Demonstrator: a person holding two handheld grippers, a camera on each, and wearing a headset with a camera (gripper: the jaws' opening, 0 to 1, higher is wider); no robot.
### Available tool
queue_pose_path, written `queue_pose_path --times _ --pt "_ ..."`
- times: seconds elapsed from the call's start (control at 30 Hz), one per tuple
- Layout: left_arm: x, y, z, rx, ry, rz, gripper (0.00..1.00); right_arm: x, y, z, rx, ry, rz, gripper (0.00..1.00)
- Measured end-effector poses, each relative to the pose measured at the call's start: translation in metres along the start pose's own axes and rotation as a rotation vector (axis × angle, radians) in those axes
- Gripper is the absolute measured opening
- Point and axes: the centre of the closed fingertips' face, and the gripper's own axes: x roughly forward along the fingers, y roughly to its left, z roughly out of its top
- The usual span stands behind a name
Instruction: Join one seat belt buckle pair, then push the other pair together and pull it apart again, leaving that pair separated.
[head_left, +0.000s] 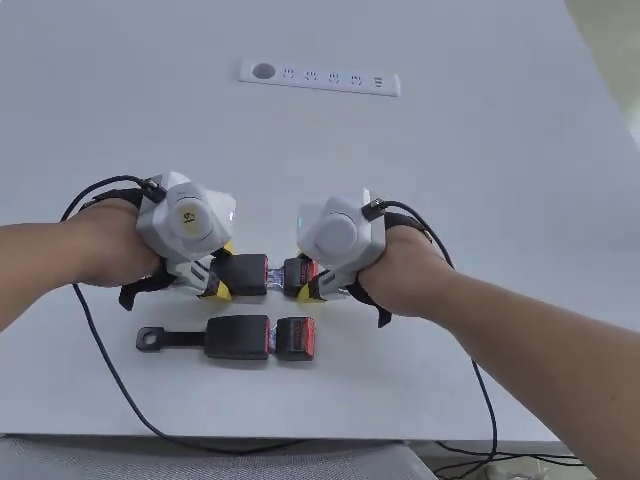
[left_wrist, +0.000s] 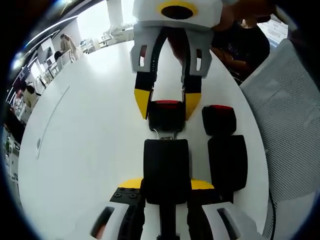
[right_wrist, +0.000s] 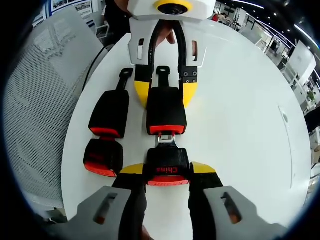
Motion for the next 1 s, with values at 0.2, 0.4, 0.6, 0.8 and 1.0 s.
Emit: queue_pose_path --times 0.2,0.4,0.6,0.8,1.0 --pt "0.0 0.0001 0.0001 -0.003 0.0 0.002 0.32 0.0013 0.0 0.0033 0.005 -0.005 0.0 0.29" --pt "0.0 0.0001 0.0001 -0.005 0.002 0.003 0.32 0.0045 0.0005 0.009 0.007 -0.006 -0.003 0.29" --pt "0.0004 0.0009 -0.0002 -0.008 0.002 0.001 0.32 0.0046 0.0001 0.0086 0.007 -0.006 -0.006 0.29" --pt "0.0002 0.0007 0.0 -0.008 0.004 0.001 0.32 0.0051 -0.0002 0.0083 0.005 -0.009 -0.007 0.3" --pt "0.0004 0.0008 -0.0001 -0.012 0.009 0.0 0.32 0.0051 0.0001 0.0082 0.005 -0.006 -0.013 0.3"
